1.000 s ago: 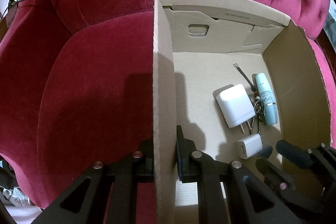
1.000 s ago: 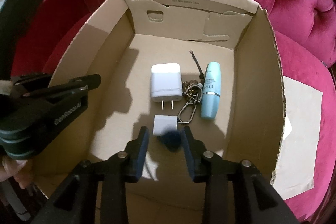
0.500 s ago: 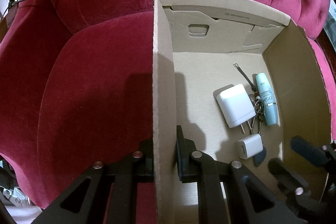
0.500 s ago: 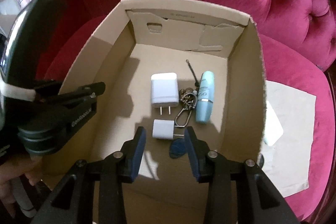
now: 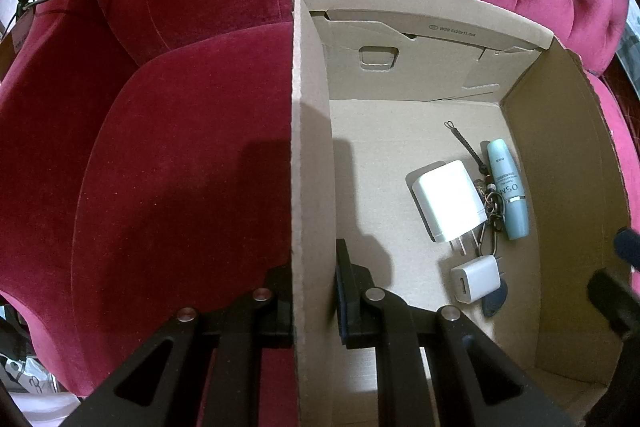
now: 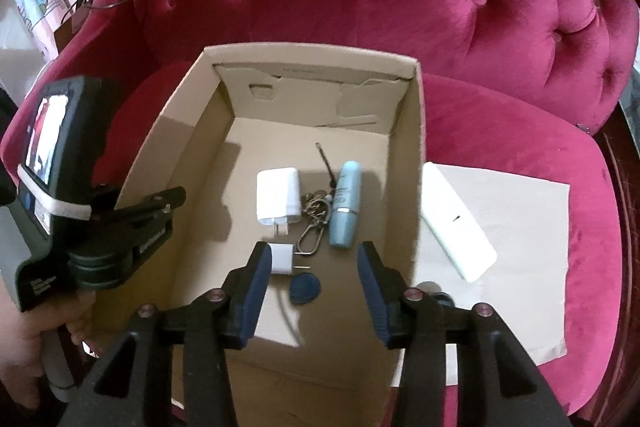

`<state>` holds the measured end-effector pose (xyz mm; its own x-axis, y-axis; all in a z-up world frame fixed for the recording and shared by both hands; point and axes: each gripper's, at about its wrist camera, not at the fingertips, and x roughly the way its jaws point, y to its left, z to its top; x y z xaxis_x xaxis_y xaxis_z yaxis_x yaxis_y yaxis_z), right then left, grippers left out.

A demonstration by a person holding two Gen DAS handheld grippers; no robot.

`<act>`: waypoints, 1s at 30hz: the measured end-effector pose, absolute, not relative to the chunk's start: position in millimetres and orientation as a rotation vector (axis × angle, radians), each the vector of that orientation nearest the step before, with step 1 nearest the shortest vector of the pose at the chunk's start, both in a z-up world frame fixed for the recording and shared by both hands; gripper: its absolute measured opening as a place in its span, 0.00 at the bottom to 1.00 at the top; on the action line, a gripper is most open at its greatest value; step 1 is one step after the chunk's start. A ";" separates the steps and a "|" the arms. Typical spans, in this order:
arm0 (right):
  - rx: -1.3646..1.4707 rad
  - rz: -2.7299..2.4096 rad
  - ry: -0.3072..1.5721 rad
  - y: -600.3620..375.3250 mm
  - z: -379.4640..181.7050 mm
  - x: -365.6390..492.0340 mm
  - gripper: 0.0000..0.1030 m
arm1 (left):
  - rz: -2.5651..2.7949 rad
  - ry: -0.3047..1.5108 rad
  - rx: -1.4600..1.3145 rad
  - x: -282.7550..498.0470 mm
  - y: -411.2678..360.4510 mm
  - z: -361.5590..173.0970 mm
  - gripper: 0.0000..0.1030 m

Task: Organize rigid objects
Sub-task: 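Withdraw the right gripper from the box toward the black round object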

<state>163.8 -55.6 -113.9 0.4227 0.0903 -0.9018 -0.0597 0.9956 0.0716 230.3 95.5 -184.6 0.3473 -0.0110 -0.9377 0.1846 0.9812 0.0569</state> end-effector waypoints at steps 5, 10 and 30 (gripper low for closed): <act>0.024 0.065 1.104 -68.9 -104.3 160.0 0.58 | -0.127 1.212 0.162 230.3 95.4 -184.5 0.14; 0.032 0.030 1.093 -87.2 -99.7 153.8 0.73 | -0.128 1.211 0.162 230.5 94.9 -184.7 0.14; 0.056 -0.046 1.073 -146.0 -110.7 130.5 1.00 | -0.128 1.211 0.162 230.2 97.3 -183.8 0.14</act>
<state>130.5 -146.0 -110.7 0.4768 -0.0104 -0.8789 0.0646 0.9976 0.0232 230.2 97.3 -183.8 0.3470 -0.0117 -0.9378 0.1844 0.9813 0.0560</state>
